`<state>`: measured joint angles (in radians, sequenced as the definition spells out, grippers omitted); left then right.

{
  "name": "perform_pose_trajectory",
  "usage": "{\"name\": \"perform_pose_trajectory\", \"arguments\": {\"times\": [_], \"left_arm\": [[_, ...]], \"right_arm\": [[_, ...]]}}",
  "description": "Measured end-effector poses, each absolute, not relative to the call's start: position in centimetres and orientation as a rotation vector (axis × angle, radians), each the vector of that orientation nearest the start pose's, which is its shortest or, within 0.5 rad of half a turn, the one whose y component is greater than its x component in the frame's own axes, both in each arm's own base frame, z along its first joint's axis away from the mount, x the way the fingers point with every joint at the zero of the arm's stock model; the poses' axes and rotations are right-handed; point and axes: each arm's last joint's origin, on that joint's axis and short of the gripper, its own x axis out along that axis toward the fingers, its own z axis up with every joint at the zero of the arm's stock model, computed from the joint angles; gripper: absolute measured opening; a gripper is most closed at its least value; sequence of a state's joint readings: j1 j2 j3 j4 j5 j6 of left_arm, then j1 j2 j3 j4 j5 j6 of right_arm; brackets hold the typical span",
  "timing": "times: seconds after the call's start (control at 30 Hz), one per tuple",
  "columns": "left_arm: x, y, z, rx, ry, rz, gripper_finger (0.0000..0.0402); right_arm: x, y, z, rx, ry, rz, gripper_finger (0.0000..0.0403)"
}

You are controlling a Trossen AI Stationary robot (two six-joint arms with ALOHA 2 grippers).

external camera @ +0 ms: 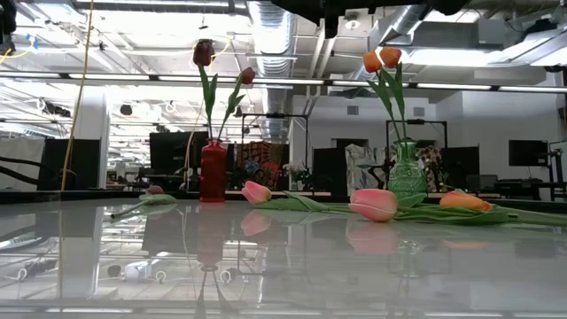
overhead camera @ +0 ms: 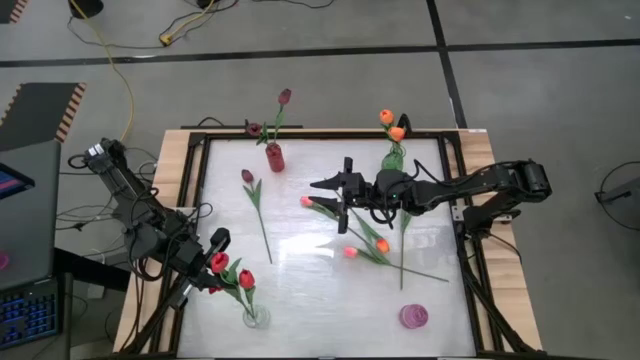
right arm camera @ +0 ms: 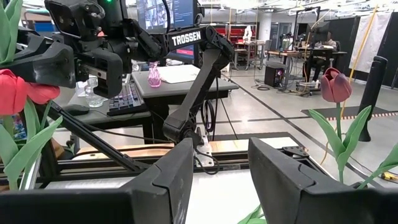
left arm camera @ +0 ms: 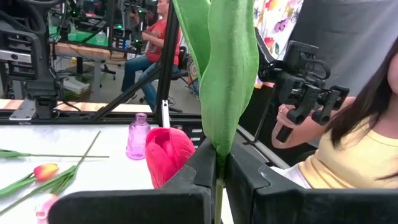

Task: Sort flowers into vase by color
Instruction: Put the red flower into the transparent vase

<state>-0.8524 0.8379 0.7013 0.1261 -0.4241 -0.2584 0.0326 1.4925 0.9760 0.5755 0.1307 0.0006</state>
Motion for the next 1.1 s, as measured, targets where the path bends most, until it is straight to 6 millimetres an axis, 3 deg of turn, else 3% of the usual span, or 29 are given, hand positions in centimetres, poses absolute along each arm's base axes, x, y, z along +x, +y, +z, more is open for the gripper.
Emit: {"name": "perform_pose_trajectory", "arguments": {"times": [0.9,1.1], "left_arm": [[14.2,-14.4,31.9,-0.238,0.070,-0.418,0.0005],[14.2,-14.4,32.5,-0.210,0.006,-0.429,0.0005]], "right_arm": [[33.8,0.7,30.4,0.005,-0.059,-0.098,0.0179],[33.8,0.7,30.4,0.005,-0.059,-0.098,0.0179]]}}
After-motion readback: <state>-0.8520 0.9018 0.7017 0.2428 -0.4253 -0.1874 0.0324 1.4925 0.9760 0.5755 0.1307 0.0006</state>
